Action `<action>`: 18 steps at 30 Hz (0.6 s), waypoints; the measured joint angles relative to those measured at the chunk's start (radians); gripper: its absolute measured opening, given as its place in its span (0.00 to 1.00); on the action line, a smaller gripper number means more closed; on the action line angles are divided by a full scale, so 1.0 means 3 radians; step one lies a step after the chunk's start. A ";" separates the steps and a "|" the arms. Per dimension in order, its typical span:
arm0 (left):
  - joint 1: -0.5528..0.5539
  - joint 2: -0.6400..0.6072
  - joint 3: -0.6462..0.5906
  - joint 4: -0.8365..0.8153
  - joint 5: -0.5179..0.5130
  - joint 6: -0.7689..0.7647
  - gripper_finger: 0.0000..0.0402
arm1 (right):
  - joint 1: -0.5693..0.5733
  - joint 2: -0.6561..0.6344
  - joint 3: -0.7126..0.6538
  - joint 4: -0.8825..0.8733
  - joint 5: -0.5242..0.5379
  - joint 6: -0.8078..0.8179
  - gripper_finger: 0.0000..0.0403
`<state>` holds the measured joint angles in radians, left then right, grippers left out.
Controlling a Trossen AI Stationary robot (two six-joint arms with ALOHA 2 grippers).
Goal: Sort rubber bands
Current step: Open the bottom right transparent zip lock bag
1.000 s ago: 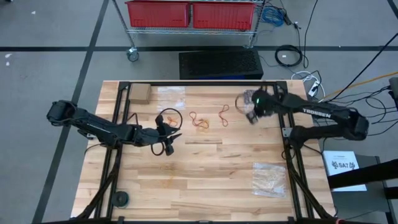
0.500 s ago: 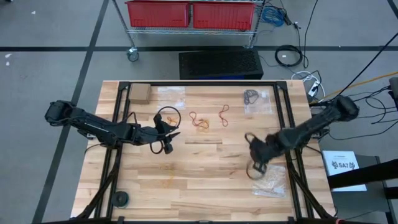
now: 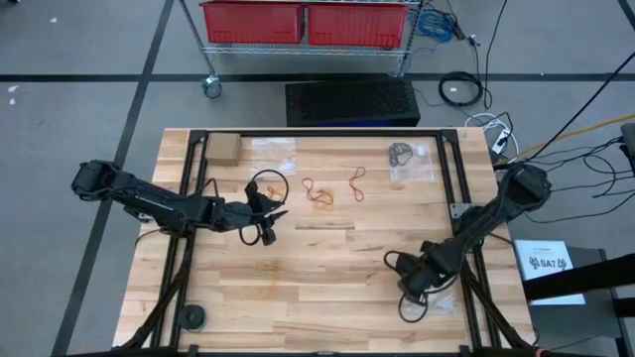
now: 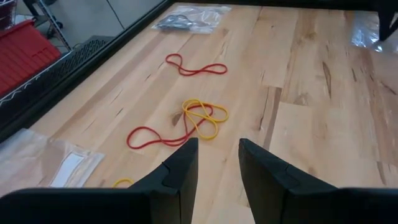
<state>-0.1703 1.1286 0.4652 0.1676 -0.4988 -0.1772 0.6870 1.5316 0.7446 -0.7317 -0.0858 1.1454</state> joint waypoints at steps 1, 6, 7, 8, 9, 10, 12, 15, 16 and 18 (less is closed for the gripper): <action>0.0000 0.0001 0.0000 -0.0001 0.0000 0.0000 0.30 | -0.0045 0.0048 -0.0002 0.0106 -0.0010 -0.0082 0.00; 0.0000 0.0001 0.0000 0.0012 0.0000 0.0001 0.30 | -0.0398 0.0177 0.0009 0.0406 -0.0011 -0.0443 0.00; 0.0000 0.0000 0.0000 0.0012 0.0000 0.0001 0.30 | -0.0482 0.0177 0.0007 0.0446 0.0032 -0.0524 0.00; 0.0000 0.0000 0.0000 0.0012 0.0000 0.0001 0.30 | -0.0571 0.0179 0.0005 0.0492 0.0087 -0.0612 0.00; 0.0000 0.0000 0.0000 0.0012 0.0000 0.0001 0.30 | -0.0662 0.0182 0.0004 0.0540 0.0144 -0.0705 0.00; 0.0000 0.0001 0.0000 0.0012 0.0001 0.0001 0.30 | -0.0753 0.0185 0.0007 0.0587 0.0190 -0.0807 0.00; 0.0000 0.0000 0.0000 0.0012 0.0000 0.0001 0.30 | -0.0934 0.0192 0.0019 0.0656 0.0270 -0.1039 0.00; 0.0000 0.0001 0.0000 0.0011 0.0001 0.0003 0.30 | -0.1212 0.0200 0.0081 0.0716 0.0457 -0.1416 0.00; 0.0000 0.0001 0.0000 0.0011 0.0001 0.0004 0.30 | -0.1301 0.0205 0.0107 0.0733 0.0507 -0.1544 0.00; 0.0000 0.0000 0.0000 0.0012 0.0001 0.0004 0.30 | -0.1493 0.0215 0.0140 0.0827 0.0533 -0.1810 0.00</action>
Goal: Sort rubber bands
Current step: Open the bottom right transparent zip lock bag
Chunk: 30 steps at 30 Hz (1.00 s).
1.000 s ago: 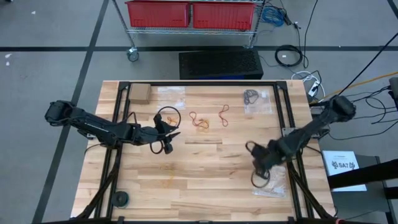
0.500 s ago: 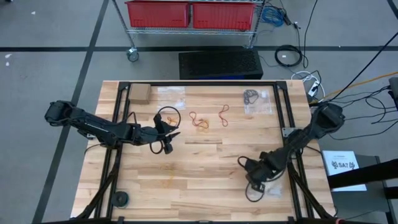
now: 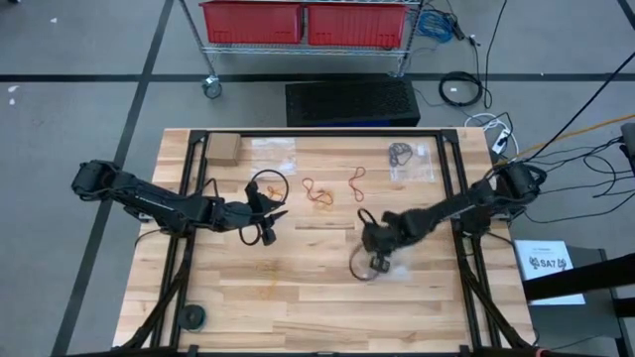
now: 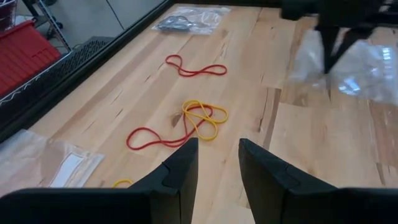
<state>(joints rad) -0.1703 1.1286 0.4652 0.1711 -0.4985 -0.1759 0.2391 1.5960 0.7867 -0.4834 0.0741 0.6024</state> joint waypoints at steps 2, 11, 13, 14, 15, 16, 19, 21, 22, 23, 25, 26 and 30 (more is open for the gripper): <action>0.0000 0.0000 0.0000 -0.0003 0.0000 0.0001 0.30 | -0.0183 0.0006 0.0016 0.0140 0.0028 -0.0244 0.00; 0.0000 0.0000 0.0000 -0.0004 0.0000 0.0002 0.30 | -0.0526 0.0003 0.0208 0.0669 0.0041 -0.0809 0.00; 0.0000 0.0000 0.0000 -0.0004 0.0000 0.0002 0.30 | -0.0477 -0.0002 0.0346 0.0525 0.0036 -0.0861 0.00; 0.0000 0.0000 0.0000 -0.0004 0.0000 0.0001 0.30 | -0.0435 -0.0002 0.0428 0.0428 0.0028 -0.0898 0.00; 0.0000 0.0000 0.0000 -0.0004 0.0000 0.0001 0.30 | -0.0386 -0.0002 0.0519 0.0319 0.0020 -0.0932 0.00; 0.0000 0.0000 0.0000 -0.0004 0.0000 -0.0003 0.30 | -0.0333 -0.0003 0.0615 0.0196 0.0018 -0.0957 0.00; -0.0006 0.0000 0.0000 -0.0004 0.0000 -0.0013 0.30 | -0.0140 -0.0009 0.0867 -0.0250 0.0018 -0.0930 0.00; -0.0006 0.0000 0.0000 -0.0004 0.0002 -0.0037 0.30 | 0.0001 -0.0009 0.1006 -0.0549 0.0022 -0.0810 0.00; -0.0006 0.0000 0.0000 -0.0004 0.0002 -0.0056 0.30 | 0.0069 -0.0009 0.1056 -0.0660 0.0039 -0.0730 0.00; -0.0006 0.0000 0.0000 -0.0004 0.0002 -0.0063 0.30 | 0.0139 -0.0013 0.1079 -0.0718 0.0077 -0.0655 0.00; -0.0006 0.0000 0.0000 -0.0004 0.0002 -0.0067 0.30 | 0.0276 -0.0014 0.1087 -0.0824 0.0114 -0.0512 0.00; -0.0006 0.0000 0.0000 -0.0005 0.0002 -0.0067 0.30 | 0.0337 -0.0014 0.1086 -0.0866 0.0116 -0.0434 0.00; -0.0006 0.0000 0.0000 -0.0004 0.0002 -0.0065 0.30 | 0.0501 0.0030 0.1082 -0.0978 0.0116 0.0052 0.00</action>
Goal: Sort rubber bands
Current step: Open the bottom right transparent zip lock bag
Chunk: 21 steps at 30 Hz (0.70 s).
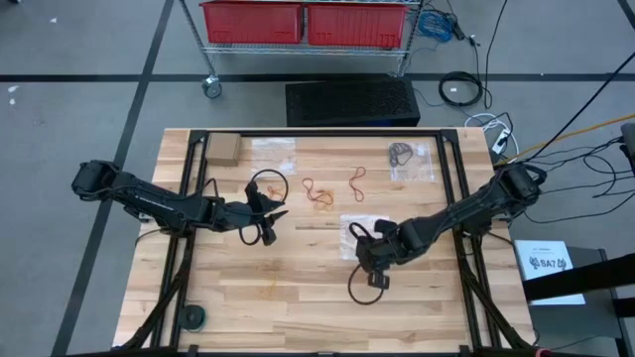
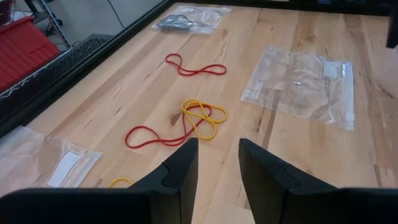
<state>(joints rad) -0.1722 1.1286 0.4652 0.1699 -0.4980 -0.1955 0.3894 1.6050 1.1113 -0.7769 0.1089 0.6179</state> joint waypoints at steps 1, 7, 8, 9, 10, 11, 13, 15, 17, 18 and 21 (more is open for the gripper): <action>0.0000 0.0000 0.0000 0.0000 0.0000 0.0000 0.30 | 0.0018 0.0030 -0.0001 0.0047 0.0008 0.0078 0.00; 0.0001 0.0000 0.0000 0.0012 0.0000 -0.0004 0.30 | 0.0023 0.0266 0.0002 0.0168 0.0055 0.0232 0.04; 0.0001 0.0000 0.0000 0.0011 0.0000 -0.0004 0.30 | 0.0043 0.0313 0.0002 0.0116 0.0061 0.0232 0.04; 0.0001 0.0001 0.0000 0.0010 0.0000 -0.0004 0.30 | 0.0069 0.0367 0.0002 0.0080 0.0066 0.0207 0.04; 0.0001 0.0000 0.0000 0.0011 0.0000 -0.0005 0.30 | 0.0105 0.0419 0.0002 0.0075 0.0053 0.0162 0.04; 0.0001 0.0000 0.0000 0.0006 0.0000 -0.0004 0.30 | 0.0143 0.0472 0.0002 0.0079 0.0037 0.0093 0.04; 0.0001 0.0001 0.0000 -0.0003 0.0000 -0.0005 0.30 | 0.0220 0.0565 0.0002 0.0126 -0.0025 -0.0036 0.04; 0.0001 0.0000 0.0000 -0.0001 0.0001 -0.0006 0.30 | 0.0301 0.0637 0.0002 0.0197 -0.0023 -0.0093 0.03; 0.0001 0.0001 0.0000 -0.0003 0.0000 -0.0009 0.30 | 0.0356 0.0680 0.0002 0.0222 -0.0010 -0.0070 0.01; 0.0001 0.0001 0.0000 0.0001 0.0001 -0.0009 0.30 | 0.0376 0.0698 0.0002 0.0235 -0.0009 -0.0026 0.01; 0.0004 0.0001 0.0000 0.0000 0.0001 -0.0011 0.30 | 0.0396 0.0744 0.0002 0.0233 0.0085 0.0137 0.01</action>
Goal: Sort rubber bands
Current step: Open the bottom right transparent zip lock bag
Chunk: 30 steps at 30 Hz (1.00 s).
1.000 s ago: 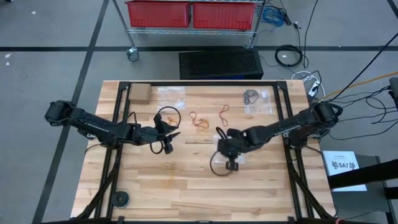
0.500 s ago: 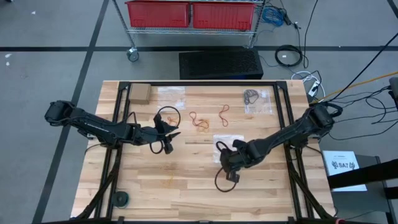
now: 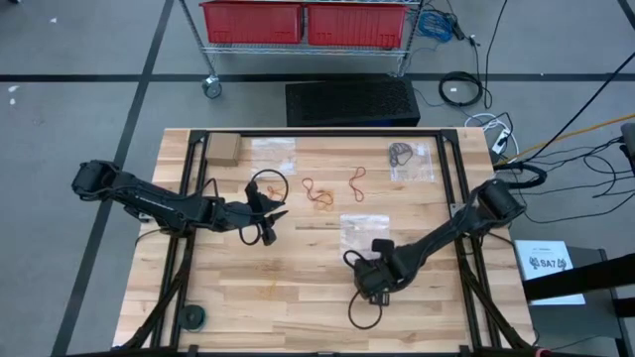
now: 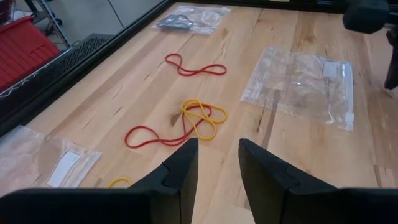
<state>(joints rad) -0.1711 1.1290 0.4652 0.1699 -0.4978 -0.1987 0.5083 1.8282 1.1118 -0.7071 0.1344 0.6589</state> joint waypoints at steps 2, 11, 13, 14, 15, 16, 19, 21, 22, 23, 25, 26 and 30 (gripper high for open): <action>0.0000 0.0000 0.0000 0.0000 0.0001 0.0001 0.30 | 0.0000 0.0020 0.0000 -0.0043 0.0140 0.0057 0.03; -0.0001 0.0000 0.0000 -0.0001 0.0001 0.0001 0.30 | -0.0159 0.0024 0.0000 0.0022 0.0533 -0.0075 0.24; -0.0001 0.0000 0.0000 0.0000 0.0001 0.0001 0.30 | -0.0230 0.0024 0.0000 0.0218 0.0535 -0.0250 0.28; -0.0001 0.0000 0.0000 0.0000 0.0001 0.0001 0.30 | -0.0265 0.0024 0.0000 0.0314 0.0538 -0.0344 0.29; -0.0001 0.0000 0.0000 0.0000 0.0001 0.0001 0.30 | -0.0301 0.0024 0.0001 0.0393 0.0540 -0.0432 0.30; -0.0001 0.0000 0.0000 0.0000 -0.0001 0.0001 0.30 | -0.0337 0.0024 0.0001 0.0452 0.0543 -0.0508 0.31; -0.0001 0.0000 0.0000 0.0000 0.0001 0.0001 0.30 | -0.0425 0.0024 0.0003 0.0514 0.0607 -0.0622 0.30; -0.0001 0.0000 0.0000 0.0000 0.0000 0.0001 0.30 | -0.0462 0.0024 0.0003 0.0511 0.0605 -0.0671 0.29; -0.0001 0.0000 0.0000 -0.0001 0.0000 0.0001 0.30 | -0.0471 0.0024 0.0003 0.0510 0.0605 -0.0690 0.29; -0.0001 0.0000 0.0000 0.0000 0.0001 0.0001 0.30 | -0.0473 0.0024 0.0003 0.0512 0.0593 -0.0702 0.28; -0.0001 0.0000 0.0000 -0.0001 0.0001 0.0001 0.30 | -0.0452 0.0025 0.0003 0.0511 0.0531 -0.0723 0.27; -0.0001 0.0000 0.0000 0.0000 0.0000 0.0001 0.30 | -0.0436 0.0024 0.0003 0.0510 0.0504 -0.0727 0.28; -0.0001 0.0000 0.0000 0.0000 0.0000 0.0002 0.30 | -0.0376 0.0025 0.0003 0.0505 0.0510 -0.0712 0.29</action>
<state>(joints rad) -0.1715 1.1290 0.4652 0.1699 -0.4978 -0.1982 0.3956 1.8356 1.1126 -0.5557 0.2874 0.4454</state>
